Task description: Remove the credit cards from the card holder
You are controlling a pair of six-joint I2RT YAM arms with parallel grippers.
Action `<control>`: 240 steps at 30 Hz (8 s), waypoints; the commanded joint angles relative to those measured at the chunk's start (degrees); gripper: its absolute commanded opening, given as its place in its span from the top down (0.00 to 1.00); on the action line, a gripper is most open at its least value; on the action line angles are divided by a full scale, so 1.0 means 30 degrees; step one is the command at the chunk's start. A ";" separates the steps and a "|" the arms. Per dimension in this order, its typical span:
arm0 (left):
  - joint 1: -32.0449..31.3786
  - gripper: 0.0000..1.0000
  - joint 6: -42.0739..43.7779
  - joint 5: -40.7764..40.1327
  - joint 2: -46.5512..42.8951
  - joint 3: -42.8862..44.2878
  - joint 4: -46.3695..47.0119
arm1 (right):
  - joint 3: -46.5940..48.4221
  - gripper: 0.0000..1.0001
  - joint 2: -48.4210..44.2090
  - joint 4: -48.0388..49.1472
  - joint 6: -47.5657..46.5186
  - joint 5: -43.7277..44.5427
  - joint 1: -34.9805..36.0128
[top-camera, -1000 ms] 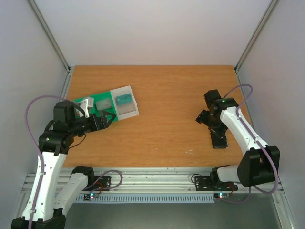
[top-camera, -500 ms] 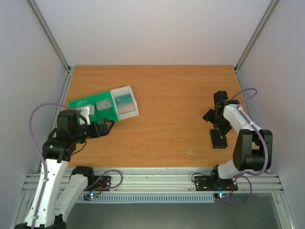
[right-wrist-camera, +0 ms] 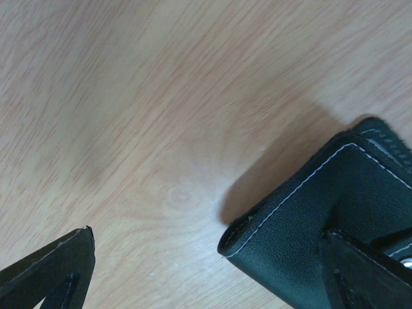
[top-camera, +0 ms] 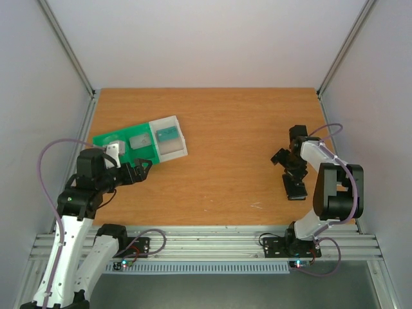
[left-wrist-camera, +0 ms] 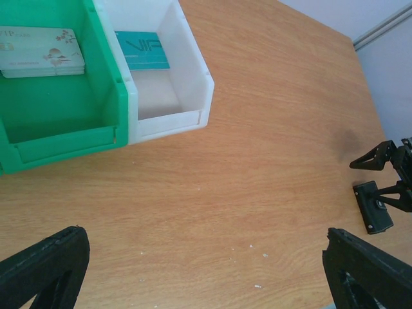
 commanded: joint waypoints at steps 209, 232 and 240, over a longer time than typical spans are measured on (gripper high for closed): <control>-0.8582 0.21 -0.7663 0.2069 0.3792 -0.2925 0.6887 | 0.2634 0.99 -0.4416 0.2452 -0.0137 -0.1584 1.9171; -0.8597 0.57 -0.9988 0.2912 0.4974 -0.4385 0.9843 | 0.1411 0.99 -0.5465 0.5962 0.1675 -0.3742 1.9171; -0.8597 0.97 -0.9844 0.2533 0.5638 -0.4839 0.9815 | 0.0700 0.99 -0.5595 0.6533 0.1842 -0.3775 1.9170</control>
